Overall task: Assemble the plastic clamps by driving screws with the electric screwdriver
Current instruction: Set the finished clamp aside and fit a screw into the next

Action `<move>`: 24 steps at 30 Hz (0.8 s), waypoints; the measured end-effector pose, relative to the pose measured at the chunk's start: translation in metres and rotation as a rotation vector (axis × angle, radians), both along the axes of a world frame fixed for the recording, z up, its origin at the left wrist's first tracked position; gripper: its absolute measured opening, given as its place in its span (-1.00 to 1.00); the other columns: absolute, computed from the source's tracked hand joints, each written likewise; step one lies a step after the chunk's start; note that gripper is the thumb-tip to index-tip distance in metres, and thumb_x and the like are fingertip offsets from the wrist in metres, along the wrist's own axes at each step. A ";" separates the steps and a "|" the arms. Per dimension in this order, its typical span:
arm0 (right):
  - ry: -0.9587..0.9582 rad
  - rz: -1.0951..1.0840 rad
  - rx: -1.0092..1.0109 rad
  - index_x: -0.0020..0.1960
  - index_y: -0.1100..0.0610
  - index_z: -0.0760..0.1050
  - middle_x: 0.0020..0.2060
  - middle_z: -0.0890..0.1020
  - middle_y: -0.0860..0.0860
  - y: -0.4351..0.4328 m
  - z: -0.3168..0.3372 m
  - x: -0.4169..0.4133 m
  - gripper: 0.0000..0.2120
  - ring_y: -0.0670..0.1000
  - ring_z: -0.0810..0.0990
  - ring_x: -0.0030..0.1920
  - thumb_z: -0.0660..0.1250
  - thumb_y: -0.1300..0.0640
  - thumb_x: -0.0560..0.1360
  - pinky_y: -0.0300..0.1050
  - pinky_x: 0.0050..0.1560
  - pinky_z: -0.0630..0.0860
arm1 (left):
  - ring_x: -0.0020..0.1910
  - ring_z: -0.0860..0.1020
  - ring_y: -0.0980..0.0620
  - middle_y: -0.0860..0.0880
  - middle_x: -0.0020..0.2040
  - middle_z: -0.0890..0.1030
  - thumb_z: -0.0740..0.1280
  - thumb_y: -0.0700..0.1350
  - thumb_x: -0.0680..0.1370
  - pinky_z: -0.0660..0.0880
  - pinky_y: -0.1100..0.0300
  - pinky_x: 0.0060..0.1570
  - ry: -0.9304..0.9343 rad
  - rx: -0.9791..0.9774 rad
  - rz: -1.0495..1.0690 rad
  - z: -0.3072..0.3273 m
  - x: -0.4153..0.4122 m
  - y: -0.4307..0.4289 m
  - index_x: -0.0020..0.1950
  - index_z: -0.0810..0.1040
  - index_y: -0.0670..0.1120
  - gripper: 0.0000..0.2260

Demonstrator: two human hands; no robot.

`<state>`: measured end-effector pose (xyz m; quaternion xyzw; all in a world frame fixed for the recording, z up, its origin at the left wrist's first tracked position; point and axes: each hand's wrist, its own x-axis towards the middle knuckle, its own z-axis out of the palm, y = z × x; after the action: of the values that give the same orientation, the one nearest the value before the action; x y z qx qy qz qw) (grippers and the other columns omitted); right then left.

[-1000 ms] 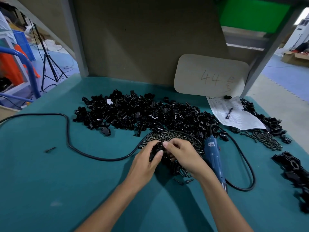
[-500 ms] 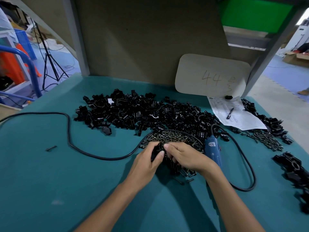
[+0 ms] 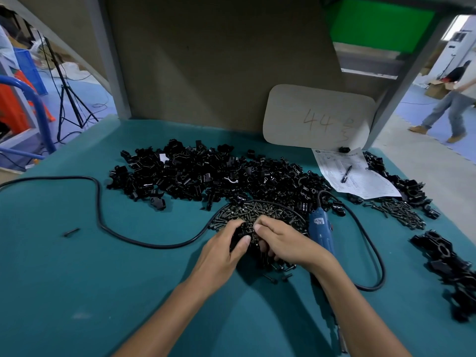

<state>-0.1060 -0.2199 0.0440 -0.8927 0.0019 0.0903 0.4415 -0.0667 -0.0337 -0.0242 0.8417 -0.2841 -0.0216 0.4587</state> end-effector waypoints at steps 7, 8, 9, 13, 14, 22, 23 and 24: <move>-0.075 -0.122 -0.070 -0.15 -0.01 0.49 -0.33 0.59 -0.10 -0.001 0.003 -0.010 -0.59 -0.19 0.52 -0.33 0.07 -0.21 0.68 -0.15 -0.21 0.47 | 0.03 0.46 0.30 0.24 0.10 0.52 0.04 0.35 0.62 0.34 0.41 -0.06 0.003 0.016 -0.019 0.000 -0.001 0.000 0.39 0.25 0.26 -0.61; -0.131 -0.208 -0.178 -0.12 -0.04 0.51 -0.28 0.61 -0.11 -0.011 0.004 -0.015 -0.59 -0.16 0.56 -0.26 0.07 -0.27 0.65 -0.10 -0.16 0.50 | 0.00 0.45 0.32 0.27 0.06 0.49 0.03 0.37 0.61 0.31 0.45 -0.08 0.004 0.024 -0.017 0.000 -0.002 0.000 0.39 0.23 0.28 -0.61; -0.181 -0.314 -0.322 -0.04 -0.05 0.50 -0.19 0.61 -0.11 -0.024 0.004 -0.021 -0.61 -0.11 0.58 -0.17 0.09 -0.32 0.62 -0.05 -0.10 0.53 | -0.02 0.44 0.32 0.27 0.02 0.47 0.01 0.39 0.60 0.30 0.45 -0.11 0.007 0.030 -0.013 0.000 -0.002 0.000 0.39 0.22 0.30 -0.60; 0.030 -0.569 -0.649 0.43 0.01 0.21 0.22 0.48 0.11 -0.066 -0.004 -0.055 -0.37 0.22 0.54 0.16 0.26 -0.34 0.55 0.12 0.09 0.48 | 0.03 0.44 0.21 0.24 0.02 0.45 -0.03 0.42 0.60 0.30 0.34 -0.11 0.010 0.058 -0.020 -0.003 -0.002 -0.002 0.42 0.17 0.30 -0.57; 0.094 -0.570 -0.632 0.45 0.01 0.16 0.23 0.50 0.14 -0.069 -0.008 -0.059 -0.33 0.25 0.56 0.15 0.30 -0.33 0.54 0.12 0.09 0.47 | 0.04 0.44 0.20 0.26 0.02 0.44 -0.03 0.41 0.60 0.31 0.33 -0.10 0.010 0.062 -0.023 -0.003 -0.002 -0.002 0.42 0.17 0.30 -0.56; -0.038 -0.757 0.527 0.28 0.23 0.52 -0.04 0.67 0.10 -0.088 -0.013 -0.064 -0.46 -0.03 0.69 -0.14 0.42 -0.12 0.46 -0.03 -0.06 0.61 | 0.15 0.40 0.21 0.21 0.22 0.43 -0.03 0.42 0.60 0.33 0.20 0.04 0.017 0.076 -0.035 -0.003 -0.003 -0.001 0.43 0.19 0.30 -0.55; -0.092 -0.811 0.717 0.22 0.23 0.54 -0.10 0.65 0.10 -0.087 -0.012 -0.063 -0.54 -0.07 0.69 -0.23 0.38 -0.11 0.51 -0.08 -0.15 0.62 | 0.14 0.40 0.21 0.19 0.22 0.45 -0.03 0.42 0.60 0.33 0.20 0.04 0.012 0.084 -0.038 -0.003 -0.003 -0.001 0.43 0.20 0.29 -0.54; -0.141 -0.843 0.914 0.20 0.22 0.52 -0.11 0.65 0.11 -0.085 -0.012 -0.061 -0.58 -0.06 0.70 -0.24 0.34 -0.10 0.55 -0.06 -0.18 0.66 | 0.12 0.39 0.21 0.16 0.22 0.47 -0.04 0.42 0.59 0.33 0.21 0.03 0.005 0.094 -0.040 -0.003 -0.003 -0.002 0.44 0.21 0.28 -0.53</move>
<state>-0.1667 -0.3049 0.0317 -0.5402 0.2858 -0.1591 0.7753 -0.0693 -0.0352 -0.0269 0.8563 -0.2984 -0.0462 0.4191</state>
